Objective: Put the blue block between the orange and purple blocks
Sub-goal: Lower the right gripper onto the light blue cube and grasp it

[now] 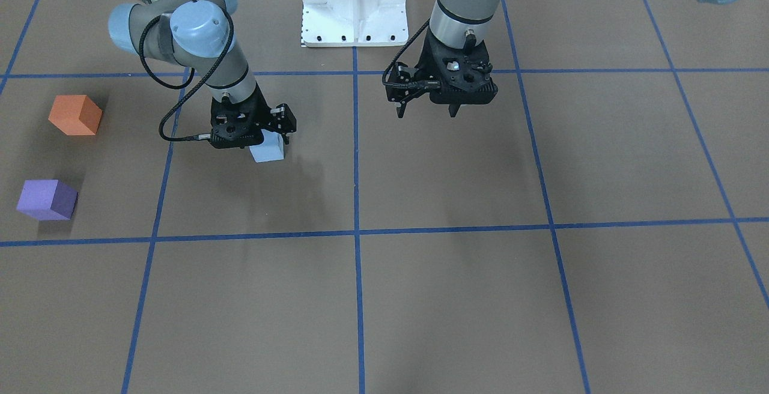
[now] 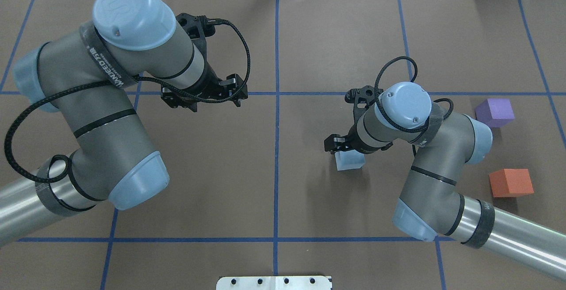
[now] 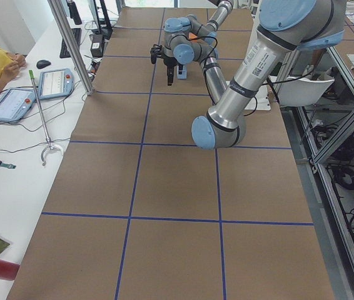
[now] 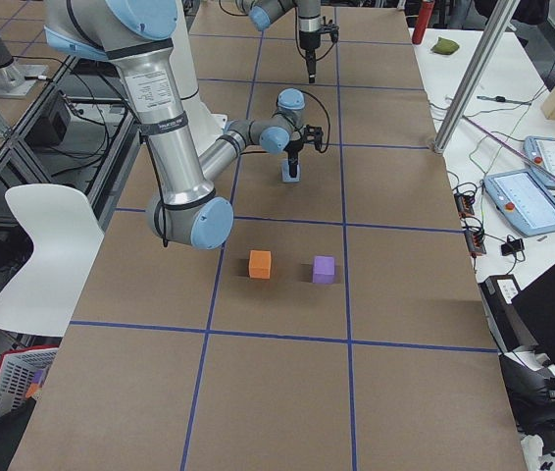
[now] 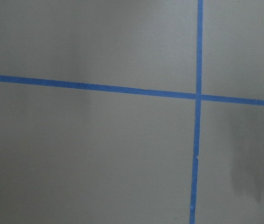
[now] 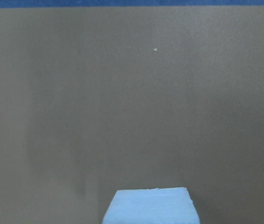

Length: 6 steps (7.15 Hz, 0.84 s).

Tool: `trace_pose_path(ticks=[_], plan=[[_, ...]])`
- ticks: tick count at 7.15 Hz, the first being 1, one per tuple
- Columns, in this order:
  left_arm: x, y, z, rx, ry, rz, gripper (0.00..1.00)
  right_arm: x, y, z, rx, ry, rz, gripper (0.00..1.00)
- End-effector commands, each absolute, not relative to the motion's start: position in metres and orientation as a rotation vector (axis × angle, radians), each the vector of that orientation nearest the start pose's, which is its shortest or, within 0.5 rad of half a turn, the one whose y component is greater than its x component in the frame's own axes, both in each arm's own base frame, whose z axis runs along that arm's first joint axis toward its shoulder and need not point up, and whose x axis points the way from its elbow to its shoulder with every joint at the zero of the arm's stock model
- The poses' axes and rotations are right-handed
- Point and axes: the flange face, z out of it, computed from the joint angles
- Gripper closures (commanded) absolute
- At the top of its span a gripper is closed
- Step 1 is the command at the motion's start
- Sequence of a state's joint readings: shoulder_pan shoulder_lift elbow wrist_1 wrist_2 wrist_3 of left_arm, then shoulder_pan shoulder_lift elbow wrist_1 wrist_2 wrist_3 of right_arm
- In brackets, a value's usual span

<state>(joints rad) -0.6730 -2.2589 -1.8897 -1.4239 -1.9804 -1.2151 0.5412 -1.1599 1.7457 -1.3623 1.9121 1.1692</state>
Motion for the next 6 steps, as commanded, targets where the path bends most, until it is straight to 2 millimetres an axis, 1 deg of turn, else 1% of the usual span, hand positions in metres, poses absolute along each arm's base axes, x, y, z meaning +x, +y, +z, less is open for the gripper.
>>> trace_pose_path(ticks=[1, 2, 3, 4, 5, 6], plan=[[0.422, -0.455, 0.143, 0.082, 0.928, -0.119, 0.0, -0.505, -0.409, 0.343, 0.063, -0.844, -0.019, 0.06], [0.422, -0.455, 0.143, 0.082, 0.928, -0.119, 0.0, -0.508, -0.407, 0.346, 0.066, -0.856, -0.023, 0.08], [0.422, -0.455, 0.143, 0.082, 0.928, -0.119, 0.0, -0.509, -0.407, 0.343, 0.067, -0.861, -0.023, 0.6], [0.422, -0.455, 0.143, 0.081, 0.928, -0.121, 0.0, -0.508, -0.407, 0.342, 0.065, -0.864, -0.022, 1.0], [0.423, -0.454, 0.142, 0.079, 0.93, -0.122, 0.0, -0.504, -0.409, 0.337, 0.07, -0.873, -0.019, 1.0], [0.422, -0.454, 0.141, 0.08, 0.931, -0.123, 0.0, -0.481, -0.408, 0.318, 0.087, -0.911, -0.016, 1.0]])
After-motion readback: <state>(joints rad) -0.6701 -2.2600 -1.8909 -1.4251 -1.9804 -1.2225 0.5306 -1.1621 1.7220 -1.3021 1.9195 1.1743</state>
